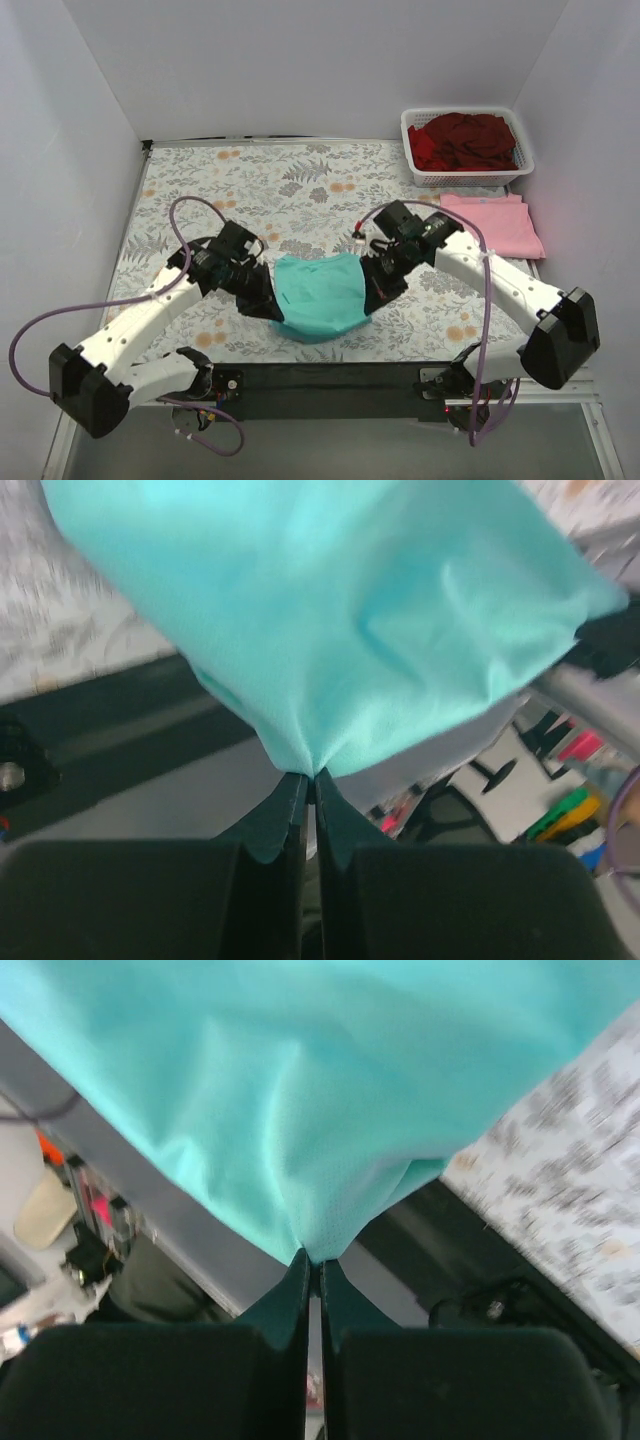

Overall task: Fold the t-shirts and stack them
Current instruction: Fold the tshirt

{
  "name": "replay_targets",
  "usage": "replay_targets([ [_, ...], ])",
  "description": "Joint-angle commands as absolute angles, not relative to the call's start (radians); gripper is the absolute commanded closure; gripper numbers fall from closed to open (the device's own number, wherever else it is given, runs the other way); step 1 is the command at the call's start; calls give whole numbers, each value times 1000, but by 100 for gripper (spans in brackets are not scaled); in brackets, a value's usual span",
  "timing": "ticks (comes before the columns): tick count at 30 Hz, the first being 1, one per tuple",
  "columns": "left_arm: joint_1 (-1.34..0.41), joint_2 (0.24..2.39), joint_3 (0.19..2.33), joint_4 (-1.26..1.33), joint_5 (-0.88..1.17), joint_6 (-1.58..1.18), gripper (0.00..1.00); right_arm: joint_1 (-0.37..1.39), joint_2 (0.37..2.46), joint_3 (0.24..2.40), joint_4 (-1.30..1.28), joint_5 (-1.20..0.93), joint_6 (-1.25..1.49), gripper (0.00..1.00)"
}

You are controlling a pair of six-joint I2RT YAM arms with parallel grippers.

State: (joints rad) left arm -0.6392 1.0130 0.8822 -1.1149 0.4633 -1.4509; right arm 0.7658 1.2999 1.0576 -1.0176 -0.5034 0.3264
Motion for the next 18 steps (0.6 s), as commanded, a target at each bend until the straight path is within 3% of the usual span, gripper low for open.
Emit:
replay_targets([
  [1, -496, 1135, 974, -1009, 379, -1398, 100, 628, 1403, 1202, -1058, -449, 232, 99],
  [6, -302, 1375, 1032, -721, 377, -1353, 100, 490, 1717, 1443, -1016, -445, 118, 99],
  [13, -250, 1768, 1209, -517, 408, -1264, 100, 364, 2124, 1778, -917, -569, 104, 99],
  [18, -238, 1848, 1224, -469, 390, -1262, 100, 348, 2250, 1838, -881, -594, 100, 99],
])
